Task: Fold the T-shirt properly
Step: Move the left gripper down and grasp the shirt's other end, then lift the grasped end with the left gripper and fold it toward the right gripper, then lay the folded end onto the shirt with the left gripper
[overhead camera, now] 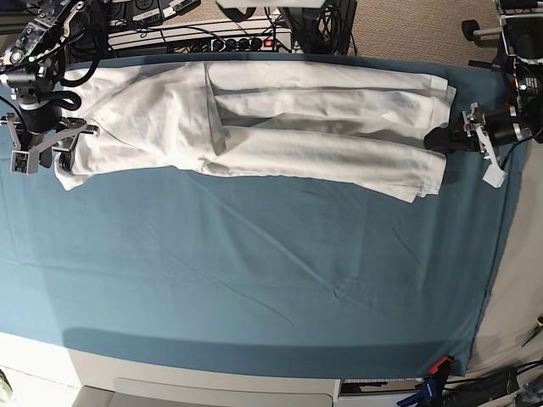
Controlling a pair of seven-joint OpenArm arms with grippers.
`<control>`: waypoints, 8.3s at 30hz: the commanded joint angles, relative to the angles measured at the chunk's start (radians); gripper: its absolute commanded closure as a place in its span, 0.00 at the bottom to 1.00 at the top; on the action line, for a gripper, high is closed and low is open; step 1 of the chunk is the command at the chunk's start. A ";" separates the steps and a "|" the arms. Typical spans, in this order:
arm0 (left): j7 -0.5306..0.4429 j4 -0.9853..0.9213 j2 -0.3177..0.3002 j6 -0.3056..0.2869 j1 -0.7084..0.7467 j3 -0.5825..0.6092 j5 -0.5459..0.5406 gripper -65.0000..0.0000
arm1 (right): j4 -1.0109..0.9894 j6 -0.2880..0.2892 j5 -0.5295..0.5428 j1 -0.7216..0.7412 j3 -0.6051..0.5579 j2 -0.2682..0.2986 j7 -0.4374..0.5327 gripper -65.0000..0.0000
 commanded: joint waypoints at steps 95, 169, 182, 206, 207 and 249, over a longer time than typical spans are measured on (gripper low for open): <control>-0.072 0.653 0.199 -0.015 0.109 0.012 0.179 1.00 | -0.255 0.008 0.047 0.078 0.007 0.012 0.061 0.62; -0.423 0.657 0.640 -0.003 0.014 0.747 0.901 0.60 | -0.256 -0.019 -0.049 0.077 0.008 0.014 0.119 0.62; -0.360 0.747 0.639 0.006 0.002 0.716 0.861 0.81 | -0.256 -0.019 -0.049 0.077 0.008 0.014 0.119 0.62; -0.323 0.796 0.520 0.119 0.127 0.489 0.848 1.00 | -0.256 -0.019 -0.041 0.078 0.007 0.014 0.123 0.62; -0.323 0.796 0.521 0.119 0.136 0.490 0.846 1.00 | -0.256 -0.019 -0.041 0.078 0.006 0.014 0.124 0.62; -0.507 0.750 0.599 0.269 0.050 0.648 1.178 1.00 | -0.256 -0.019 -0.027 0.077 0.006 0.014 0.126 0.62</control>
